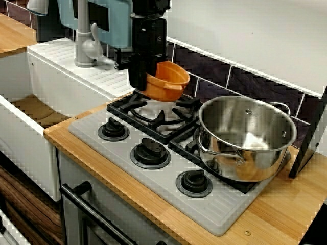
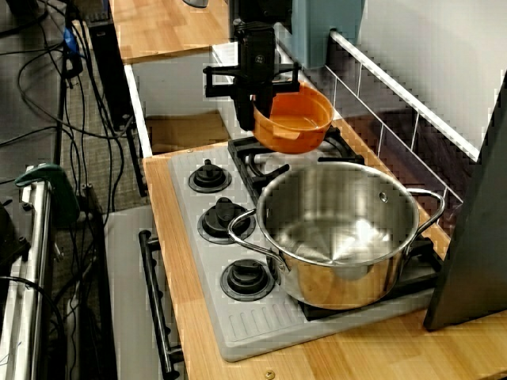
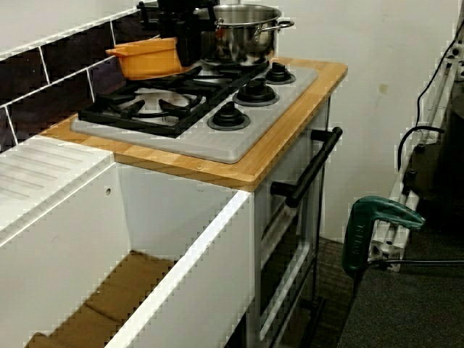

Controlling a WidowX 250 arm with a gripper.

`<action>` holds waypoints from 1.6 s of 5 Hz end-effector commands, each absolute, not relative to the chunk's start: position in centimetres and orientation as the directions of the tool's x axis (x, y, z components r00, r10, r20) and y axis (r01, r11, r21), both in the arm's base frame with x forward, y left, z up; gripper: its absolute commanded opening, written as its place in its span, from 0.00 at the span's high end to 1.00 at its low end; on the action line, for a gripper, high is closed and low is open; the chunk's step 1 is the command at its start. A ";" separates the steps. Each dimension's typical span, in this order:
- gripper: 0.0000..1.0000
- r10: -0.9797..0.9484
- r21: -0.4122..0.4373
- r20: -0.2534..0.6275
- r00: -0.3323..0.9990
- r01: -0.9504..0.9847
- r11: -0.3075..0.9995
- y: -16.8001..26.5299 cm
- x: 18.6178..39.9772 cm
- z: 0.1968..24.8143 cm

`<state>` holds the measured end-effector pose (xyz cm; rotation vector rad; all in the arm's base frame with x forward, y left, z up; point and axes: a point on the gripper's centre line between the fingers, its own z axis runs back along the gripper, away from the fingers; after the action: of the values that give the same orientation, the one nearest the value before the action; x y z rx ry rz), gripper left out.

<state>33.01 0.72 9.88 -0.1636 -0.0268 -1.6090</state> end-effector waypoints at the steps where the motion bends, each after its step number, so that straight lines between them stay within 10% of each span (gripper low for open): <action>1: 1.00 -0.992 -0.071 0.124 0.011 0.997 0.002 1.3 32.2 11.3; 6: 1.00 -0.991 -0.148 0.048 0.127 0.982 0.118 -0.3 32.6 10.0; 7: 0.00 -0.985 -0.156 0.062 0.158 0.977 0.147 -0.1 32.5 10.1; 8: 0.00 -0.980 -0.137 0.073 0.186 0.975 0.174 0.2 32.1 10.6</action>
<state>32.64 0.37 8.39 -0.2167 0.0901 -1.3702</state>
